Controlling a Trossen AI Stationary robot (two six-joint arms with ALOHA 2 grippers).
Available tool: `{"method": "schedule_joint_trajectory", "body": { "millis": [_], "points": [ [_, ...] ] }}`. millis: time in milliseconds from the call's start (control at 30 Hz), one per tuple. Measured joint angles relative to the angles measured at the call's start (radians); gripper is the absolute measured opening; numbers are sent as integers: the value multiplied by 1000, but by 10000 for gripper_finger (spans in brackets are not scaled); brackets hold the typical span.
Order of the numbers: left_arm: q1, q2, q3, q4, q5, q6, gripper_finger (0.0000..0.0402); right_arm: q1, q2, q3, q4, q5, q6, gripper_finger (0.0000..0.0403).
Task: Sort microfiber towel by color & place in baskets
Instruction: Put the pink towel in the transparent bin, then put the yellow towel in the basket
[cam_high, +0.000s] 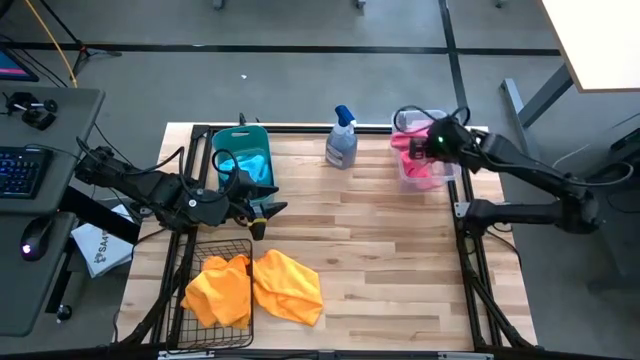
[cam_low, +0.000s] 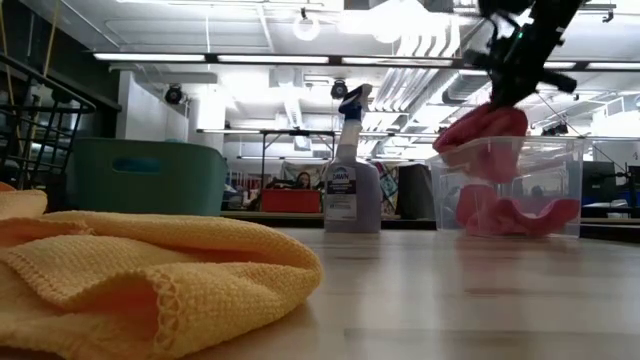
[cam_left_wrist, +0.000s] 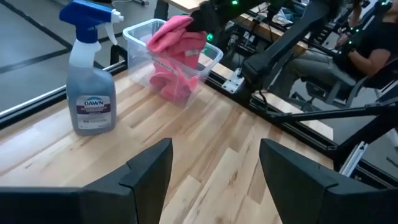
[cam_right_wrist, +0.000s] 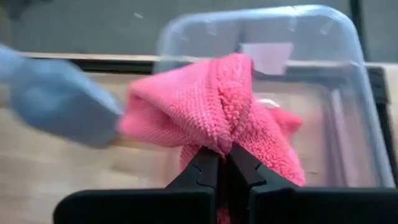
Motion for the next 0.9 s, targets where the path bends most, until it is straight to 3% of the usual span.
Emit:
{"method": "schedule_joint_trajectory", "body": {
  "millis": [233,367,500,733,900],
  "points": [
    [-35,0,0,0,11,-26,230,-112,81,-7,-67,31,77,3],
    [-69,0,0,0,9,-42,230,-144,103,-7,-99,20,67,29],
    [-96,0,0,0,6,-45,230,-155,106,-7,-76,-43,15,90],
    [-104,0,0,0,4,-44,230,-154,71,-6,-47,-147,-70,232],
    [-103,0,0,0,-19,-43,230,-137,-1,-6,5,-327,-88,298]
  ]
}}
